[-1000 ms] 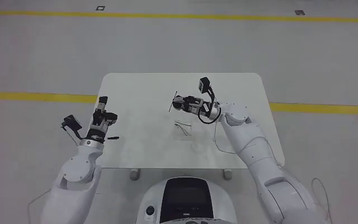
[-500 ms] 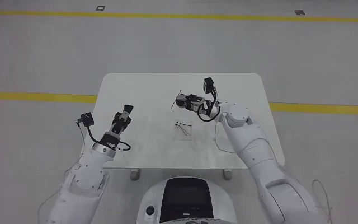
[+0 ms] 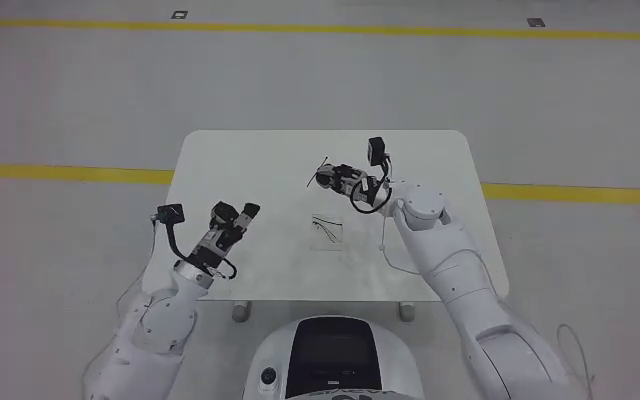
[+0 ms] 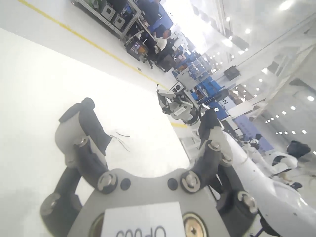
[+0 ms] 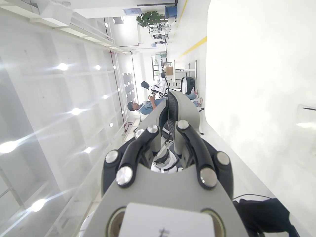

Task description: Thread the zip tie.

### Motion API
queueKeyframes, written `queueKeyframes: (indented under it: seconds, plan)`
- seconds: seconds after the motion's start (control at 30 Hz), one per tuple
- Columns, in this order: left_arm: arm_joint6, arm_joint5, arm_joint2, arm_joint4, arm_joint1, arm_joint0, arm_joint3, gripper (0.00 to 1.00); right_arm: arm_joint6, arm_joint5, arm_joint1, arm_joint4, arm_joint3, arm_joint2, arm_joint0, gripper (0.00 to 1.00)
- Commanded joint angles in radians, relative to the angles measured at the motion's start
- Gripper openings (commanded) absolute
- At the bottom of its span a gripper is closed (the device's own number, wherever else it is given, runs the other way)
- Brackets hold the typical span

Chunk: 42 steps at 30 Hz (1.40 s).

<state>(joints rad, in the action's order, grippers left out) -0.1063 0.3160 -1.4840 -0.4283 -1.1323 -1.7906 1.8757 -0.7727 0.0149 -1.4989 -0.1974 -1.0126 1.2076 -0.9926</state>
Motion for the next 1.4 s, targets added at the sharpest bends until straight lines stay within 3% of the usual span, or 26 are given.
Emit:
queueKeyframes:
  seconds: [0.0, 0.17, 0.5, 0.83, 0.9, 0.93, 1.07, 1.17, 1.23, 1.37]
  plan:
    - [0.023, 0.008, 0.003, -0.071, 0.001, -0.002, 0.0, 1.0, 0.01, -0.005, 0.001, -0.004, -0.004, -0.001, -0.003, 0.0]
    - [0.111, 0.024, 0.019, -0.284, 0.002, -0.004, -0.008, 1.0, 0.033, -0.016, 0.004, -0.017, -0.005, -0.001, -0.01, 0.0]
    - [0.23, 0.024, 0.066, -0.595, 0.01, 0.0, -0.031, 1.0, 0.055, -0.027, 0.006, -0.043, 0.016, -0.013, -0.005, 0.0]
    - [0.249, 0.024, 0.082, -0.621, 0.012, 0.003, -0.039, 1.0, 0.073, -0.019, 0.006, -0.06, 0.032, -0.016, -0.001, 0.0]
    - [0.226, 0.024, 0.092, -0.57, 0.01, 0.004, -0.045, 1.0, 0.077, -0.018, 0.006, -0.059, 0.031, -0.016, -0.003, 0.0]
    - [0.191, 0.024, 0.1, -0.49, 0.008, 0.006, -0.042, 1.0, 0.093, -0.016, 0.007, -0.048, 0.022, -0.019, -0.01, 0.0]
    - [-0.066, 0.024, 0.095, -0.147, 0.017, 0.024, -0.004, 1.0, 0.12, -0.014, 0.01, -0.033, -0.009, -0.024, -0.028, 0.0]
    - [-0.201, 0.024, 0.072, -0.002, 0.026, 0.035, 0.001, 1.0, 0.128, -0.015, 0.011, -0.032, -0.015, -0.026, -0.033, 0.0]
    - [-0.247, 0.024, 0.052, 0.034, 0.031, 0.041, 0.0, 1.0, 0.134, -0.014, 0.012, -0.033, -0.018, -0.027, -0.035, 0.0]
    - [-0.276, 0.024, 0.038, 0.075, 0.036, 0.045, -0.016, 1.0, 0.144, -0.006, 0.014, -0.031, -0.018, -0.031, -0.038, 0.0]
